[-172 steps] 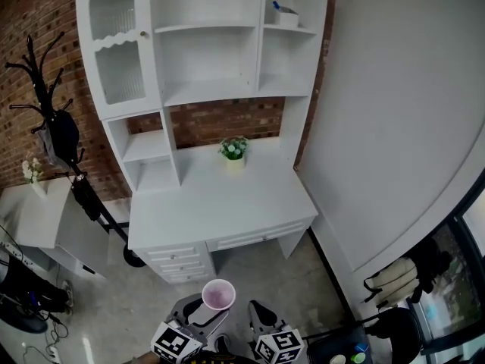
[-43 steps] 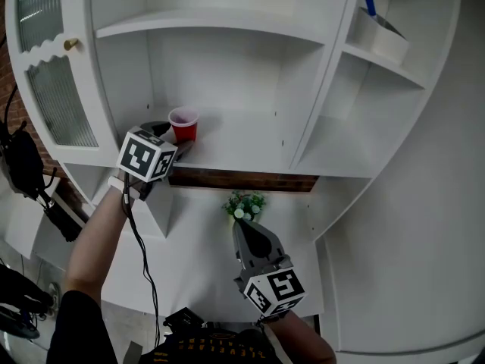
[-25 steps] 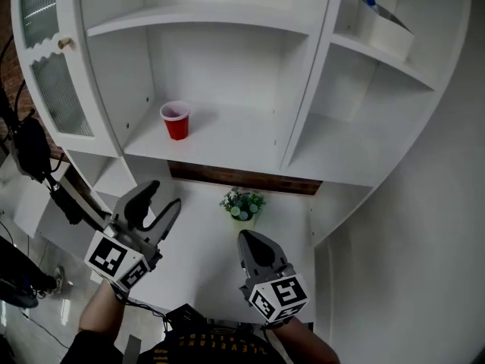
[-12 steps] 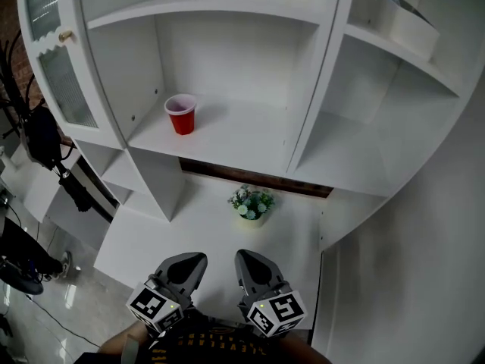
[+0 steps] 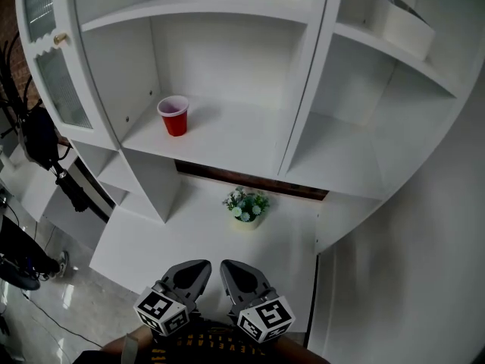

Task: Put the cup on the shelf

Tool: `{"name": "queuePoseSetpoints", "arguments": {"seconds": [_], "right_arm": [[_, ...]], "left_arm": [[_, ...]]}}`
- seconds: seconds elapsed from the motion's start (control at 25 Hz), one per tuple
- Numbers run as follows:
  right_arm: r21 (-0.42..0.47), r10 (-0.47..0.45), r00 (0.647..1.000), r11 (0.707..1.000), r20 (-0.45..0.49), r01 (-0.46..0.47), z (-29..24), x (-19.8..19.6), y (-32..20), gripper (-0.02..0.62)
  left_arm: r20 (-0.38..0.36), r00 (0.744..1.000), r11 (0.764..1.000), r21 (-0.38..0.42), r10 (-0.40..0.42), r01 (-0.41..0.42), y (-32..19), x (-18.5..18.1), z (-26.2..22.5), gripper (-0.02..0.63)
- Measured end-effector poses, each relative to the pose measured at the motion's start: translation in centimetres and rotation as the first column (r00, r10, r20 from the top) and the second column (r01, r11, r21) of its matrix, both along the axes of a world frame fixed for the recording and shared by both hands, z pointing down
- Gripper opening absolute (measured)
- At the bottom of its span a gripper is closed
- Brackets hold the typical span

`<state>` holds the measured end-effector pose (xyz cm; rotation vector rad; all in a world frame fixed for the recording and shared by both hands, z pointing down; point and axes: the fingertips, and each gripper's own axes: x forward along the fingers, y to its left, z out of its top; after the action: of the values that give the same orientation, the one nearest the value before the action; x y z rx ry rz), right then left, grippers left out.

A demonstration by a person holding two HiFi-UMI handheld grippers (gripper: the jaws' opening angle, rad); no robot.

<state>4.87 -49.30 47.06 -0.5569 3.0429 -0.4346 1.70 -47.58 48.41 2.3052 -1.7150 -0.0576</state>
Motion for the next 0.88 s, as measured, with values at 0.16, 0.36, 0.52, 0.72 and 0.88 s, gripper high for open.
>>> {"name": "queuePoseSetpoints", "arguments": {"seconds": [0.16, 0.36, 0.52, 0.72, 0.88], "right_arm": [[0.021, -0.024, 1.0, 0.999, -0.011, 0.025, 0.2, 0.0, 0.5, -0.007], [0.029, -0.016, 1.0, 0.999, 0.009, 0.015, -0.1, 0.3, 0.1, -0.006], [0.056, -0.017, 1.0, 0.998, 0.018, 0.016, -0.7, 0.3, 0.0, -0.006], [0.097, -0.013, 1.0, 0.995, 0.026, 0.011, -2.0, 0.5, -0.1, -0.007], [0.131, -0.008, 0.999, 0.991, 0.036, 0.003, -3.0, 0.8, -0.1, -0.006]], "left_arm": [[-0.011, 1.0, 1.0, -0.005, -0.004, 0.004, -0.3, 0.2, 0.5, 0.003], [-0.016, 1.0, 1.0, -0.011, -0.009, 0.009, -0.7, 0.0, 0.8, 0.003], [-0.005, 1.0, 1.0, -0.002, -0.017, 0.017, -0.9, -0.2, 0.5, 0.003], [0.02, 0.999, 0.999, 0.027, -0.027, 0.026, -0.9, -0.3, -0.8, 0.003], [0.028, 0.999, 0.998, 0.052, -0.036, 0.035, -0.7, -0.4, -1.6, 0.003]]}}
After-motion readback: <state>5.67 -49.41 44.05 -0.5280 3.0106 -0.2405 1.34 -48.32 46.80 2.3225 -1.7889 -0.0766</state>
